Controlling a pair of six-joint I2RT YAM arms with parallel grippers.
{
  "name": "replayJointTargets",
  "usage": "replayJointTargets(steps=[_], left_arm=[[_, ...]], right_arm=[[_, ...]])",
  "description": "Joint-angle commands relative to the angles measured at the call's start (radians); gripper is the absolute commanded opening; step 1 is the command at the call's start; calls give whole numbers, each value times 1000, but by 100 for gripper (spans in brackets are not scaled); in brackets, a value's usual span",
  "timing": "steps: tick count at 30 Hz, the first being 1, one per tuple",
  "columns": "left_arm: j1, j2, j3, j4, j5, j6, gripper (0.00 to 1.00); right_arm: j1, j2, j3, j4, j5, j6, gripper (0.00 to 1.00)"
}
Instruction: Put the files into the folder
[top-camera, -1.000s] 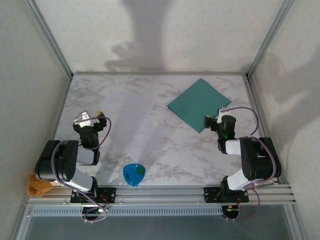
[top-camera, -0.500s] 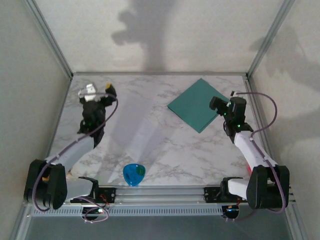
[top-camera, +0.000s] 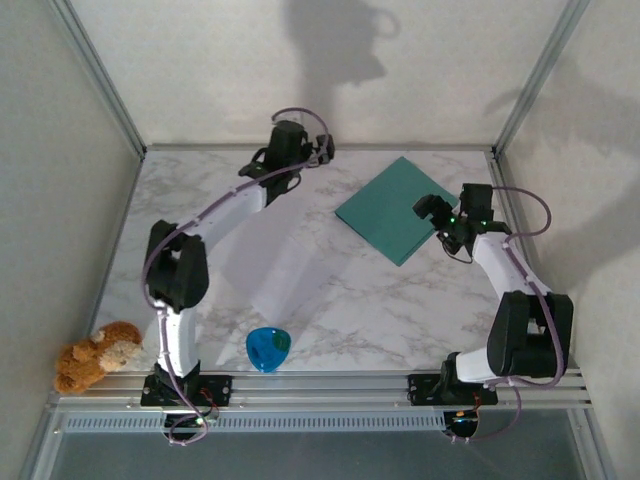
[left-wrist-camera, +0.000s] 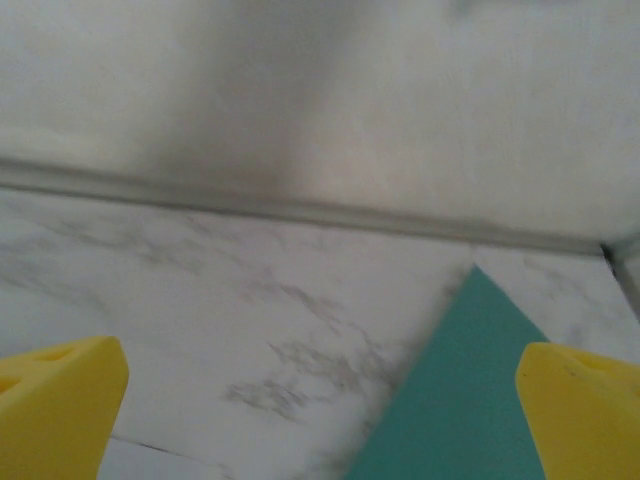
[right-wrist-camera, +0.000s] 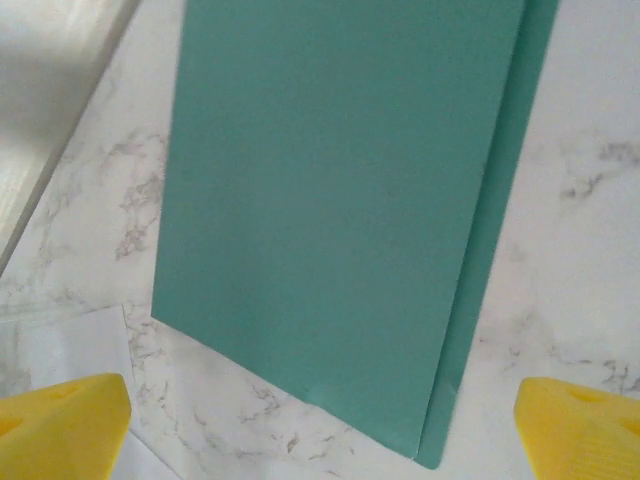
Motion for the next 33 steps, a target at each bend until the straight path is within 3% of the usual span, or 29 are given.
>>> replayJointTargets(steps=[1, 5, 14, 33], left_arm=[[-12, 107, 126, -166, 154, -52, 99], [-15, 230, 226, -196, 272, -57, 94], [-16, 479, 463, -316, 388, -65, 89], [-15, 541, 468, -304, 471, -85, 88]], right_arm=[[-29, 54, 41, -38, -115, 49, 99], [-47, 135, 61, -29, -168, 56, 98], [-47, 291, 151, -61, -194, 36, 94], [-47, 444, 249, -81, -202, 17, 93]])
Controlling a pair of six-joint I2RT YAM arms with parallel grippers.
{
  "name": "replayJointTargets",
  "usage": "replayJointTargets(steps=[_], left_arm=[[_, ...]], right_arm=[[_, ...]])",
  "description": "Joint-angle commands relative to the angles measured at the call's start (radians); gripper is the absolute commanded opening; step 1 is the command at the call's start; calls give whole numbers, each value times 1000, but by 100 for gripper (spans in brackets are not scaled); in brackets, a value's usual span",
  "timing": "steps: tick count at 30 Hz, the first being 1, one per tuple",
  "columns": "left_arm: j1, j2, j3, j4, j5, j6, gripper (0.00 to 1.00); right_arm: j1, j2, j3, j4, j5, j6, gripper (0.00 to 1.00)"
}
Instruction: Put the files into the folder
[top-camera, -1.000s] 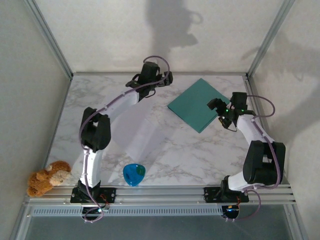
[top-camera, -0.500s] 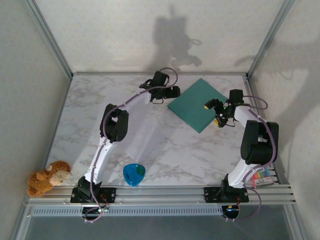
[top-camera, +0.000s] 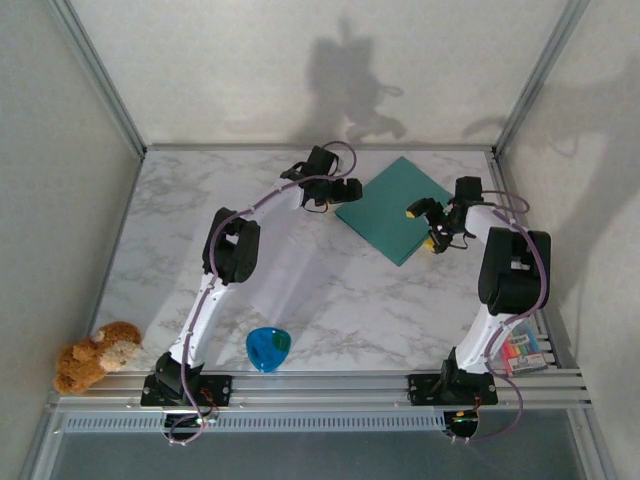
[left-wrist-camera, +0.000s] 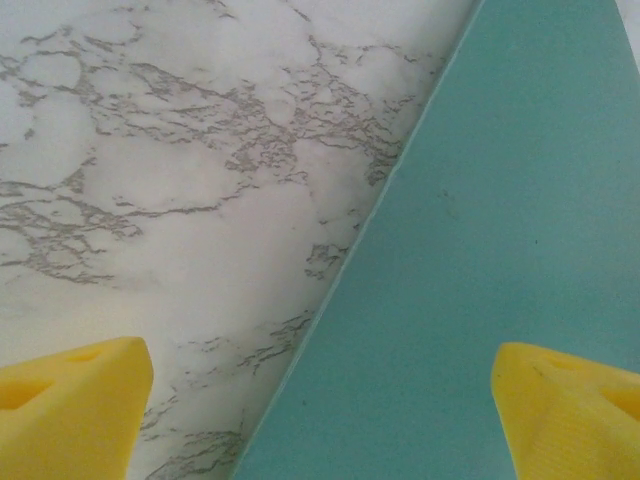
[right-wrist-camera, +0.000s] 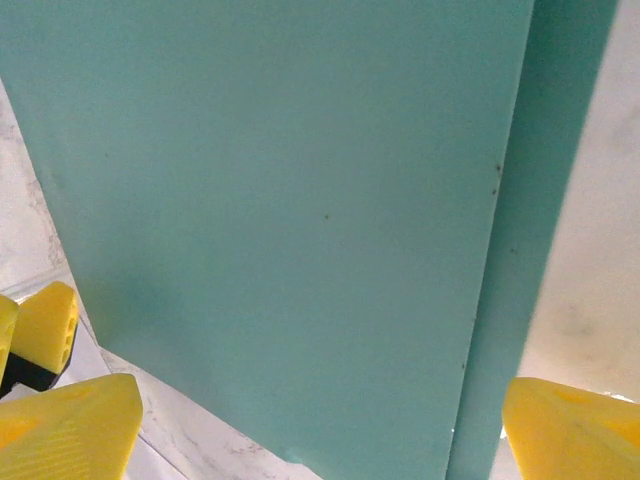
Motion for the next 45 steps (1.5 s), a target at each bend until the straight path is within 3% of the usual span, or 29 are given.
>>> replayJointTargets(steps=[1, 26, 45], left_arm=[[1, 24, 32, -10, 28, -17, 87], [-6, 40, 33, -23, 85, -36, 84], [-8, -31, -86, -27, 137, -48, 81]], right_arm=[[-4, 33, 42, -26, -13, -17, 93], [-3, 126, 83, 2, -84, -28, 90], [-3, 15, -50, 251, -249, -13, 87]])
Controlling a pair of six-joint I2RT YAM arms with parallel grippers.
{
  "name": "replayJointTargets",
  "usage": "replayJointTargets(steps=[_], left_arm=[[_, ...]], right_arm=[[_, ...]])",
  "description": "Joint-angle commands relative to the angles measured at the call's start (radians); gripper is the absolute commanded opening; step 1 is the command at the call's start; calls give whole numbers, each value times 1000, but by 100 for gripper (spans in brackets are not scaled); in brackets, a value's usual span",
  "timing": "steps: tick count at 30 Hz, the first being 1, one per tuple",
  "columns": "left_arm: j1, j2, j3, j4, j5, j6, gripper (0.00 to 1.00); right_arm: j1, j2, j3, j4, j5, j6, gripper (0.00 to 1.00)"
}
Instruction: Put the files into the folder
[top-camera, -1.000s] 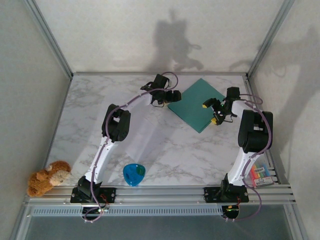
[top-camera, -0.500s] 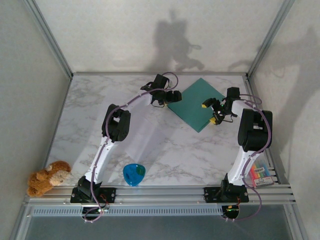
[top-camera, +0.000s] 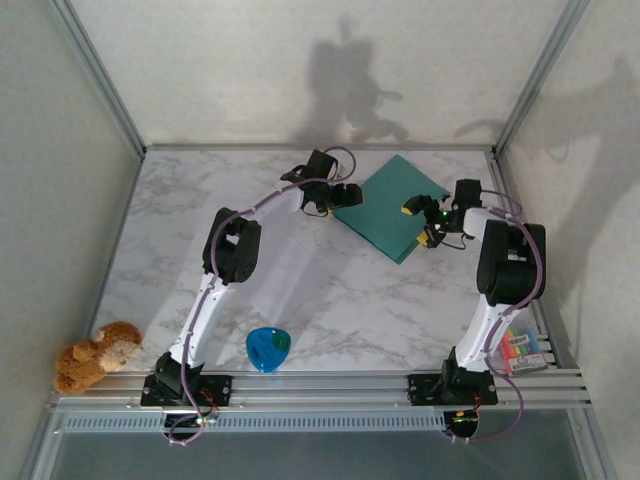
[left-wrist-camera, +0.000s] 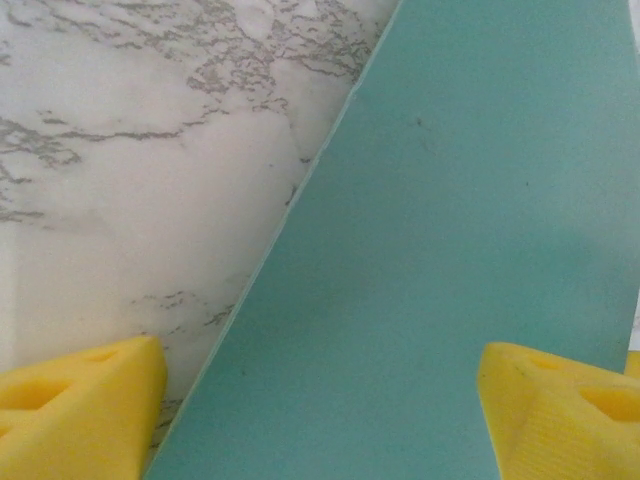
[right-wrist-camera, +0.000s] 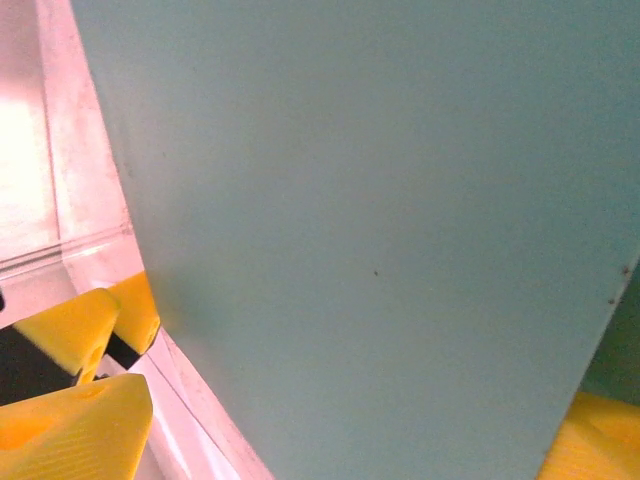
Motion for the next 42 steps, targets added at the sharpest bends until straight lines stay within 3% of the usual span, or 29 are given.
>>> replayJointTargets(steps=[1, 4, 21, 26, 32, 42], left_arm=[[-7, -38, -58, -26, 46, -19, 81], [-9, -57, -89, -17, 55, -26, 81], [-39, -239, -421, 167, 103, -67, 81], [-68, -289, -519, 233, 105, -103, 80], [-118, -361, -641, 306, 90, -147, 81], [-192, -475, -806, 431, 52, -239, 81]], right_arm=[[7, -63, -28, 56, -68, -3, 86], [7, -91, -45, 61, -61, -9, 82], [7, -188, -22, -141, 26, -129, 22], [7, -229, -3, -226, 67, -182, 10], [6, -302, 14, -338, 148, -250, 0], [8, -363, 78, -558, 266, -361, 0]])
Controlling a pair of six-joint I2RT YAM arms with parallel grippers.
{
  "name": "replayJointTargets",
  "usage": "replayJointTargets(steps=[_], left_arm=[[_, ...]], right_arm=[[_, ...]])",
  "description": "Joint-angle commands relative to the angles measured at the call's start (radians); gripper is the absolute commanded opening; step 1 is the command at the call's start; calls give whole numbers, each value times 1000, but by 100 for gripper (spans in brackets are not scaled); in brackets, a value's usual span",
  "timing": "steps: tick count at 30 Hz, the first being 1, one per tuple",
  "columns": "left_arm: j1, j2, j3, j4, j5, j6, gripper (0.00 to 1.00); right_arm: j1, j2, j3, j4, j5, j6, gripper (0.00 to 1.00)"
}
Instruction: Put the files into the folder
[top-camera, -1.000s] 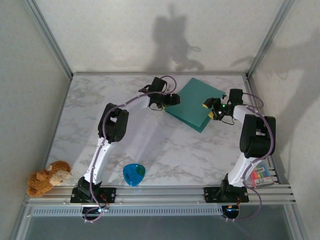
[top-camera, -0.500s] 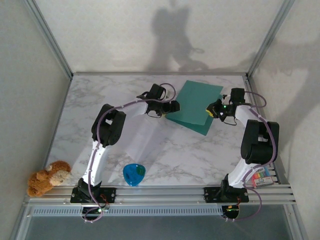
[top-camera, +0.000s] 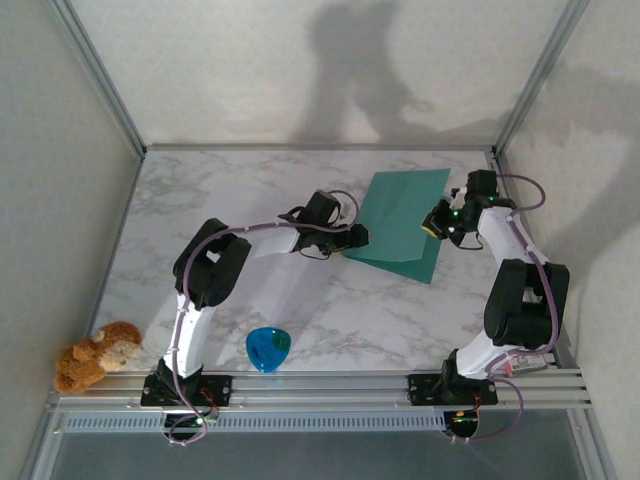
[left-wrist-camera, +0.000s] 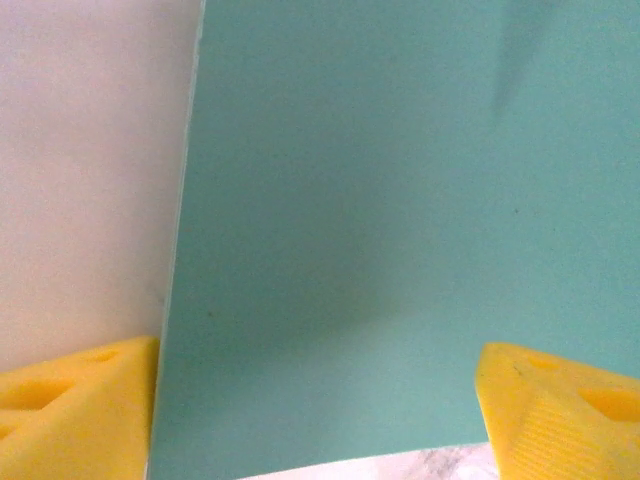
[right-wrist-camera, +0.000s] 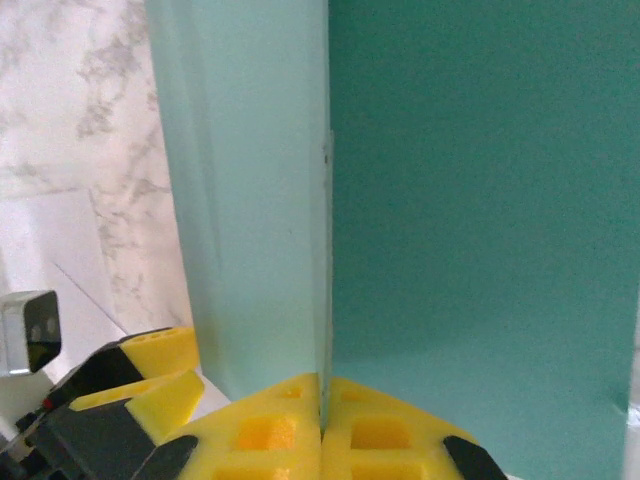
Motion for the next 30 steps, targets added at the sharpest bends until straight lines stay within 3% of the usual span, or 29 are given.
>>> replayJointTargets(steps=[1, 8, 13, 21, 30], left_arm=[[-46, -65, -46, 44, 8, -66, 81], [-122, -121, -136, 136, -13, -155, 81], [-152, -138, -141, 122, -34, -151, 81], [-130, -228, -134, 9, -124, -82, 84], [-79, -359, -159, -74, -193, -25, 86]], right_arm=[[6, -60, 43, -100, 73, -65, 0], [6, -169, 46, -135, 87, -127, 0], [6, -189, 60, -147, 23, -167, 0], [27, -186, 138, -233, 10, -210, 0], [119, -95, 343, -422, 35, -290, 0]])
